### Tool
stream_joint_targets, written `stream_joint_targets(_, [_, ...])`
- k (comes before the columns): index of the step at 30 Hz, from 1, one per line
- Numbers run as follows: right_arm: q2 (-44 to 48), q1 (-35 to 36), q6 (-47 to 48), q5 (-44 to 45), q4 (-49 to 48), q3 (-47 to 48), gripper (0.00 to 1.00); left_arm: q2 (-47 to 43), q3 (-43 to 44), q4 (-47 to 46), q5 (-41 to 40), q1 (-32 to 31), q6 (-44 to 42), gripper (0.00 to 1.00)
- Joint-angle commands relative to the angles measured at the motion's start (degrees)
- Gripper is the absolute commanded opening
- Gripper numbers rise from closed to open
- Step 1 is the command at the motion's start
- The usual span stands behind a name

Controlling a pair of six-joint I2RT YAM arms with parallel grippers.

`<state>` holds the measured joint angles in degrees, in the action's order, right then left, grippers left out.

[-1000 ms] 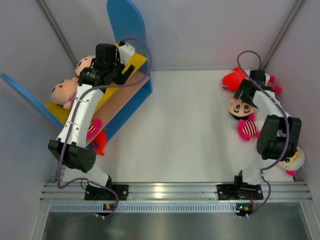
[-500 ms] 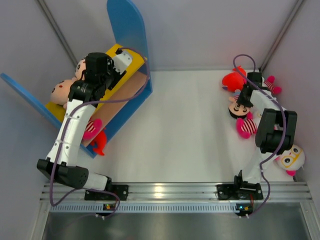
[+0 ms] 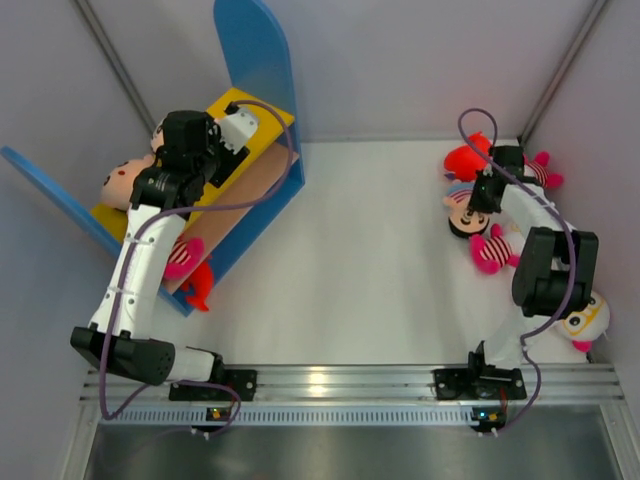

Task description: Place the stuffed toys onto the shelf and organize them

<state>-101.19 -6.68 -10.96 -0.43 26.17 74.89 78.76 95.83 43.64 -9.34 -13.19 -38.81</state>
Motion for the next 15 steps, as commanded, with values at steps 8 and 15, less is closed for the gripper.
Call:
stream_joint_targets(8, [11.9,20.1,38.7,-18.3,-1.9,-7.4,0.00,0.8,4.0,-3.3,2.1,0.3,1.6,0.69])
stream_joint_targets(15, [23.0,26.8,71.4,-34.1,2.2,-18.5,0.06,3.0,3.3,-5.8,-2.4,0.4,-0.2,0.70])
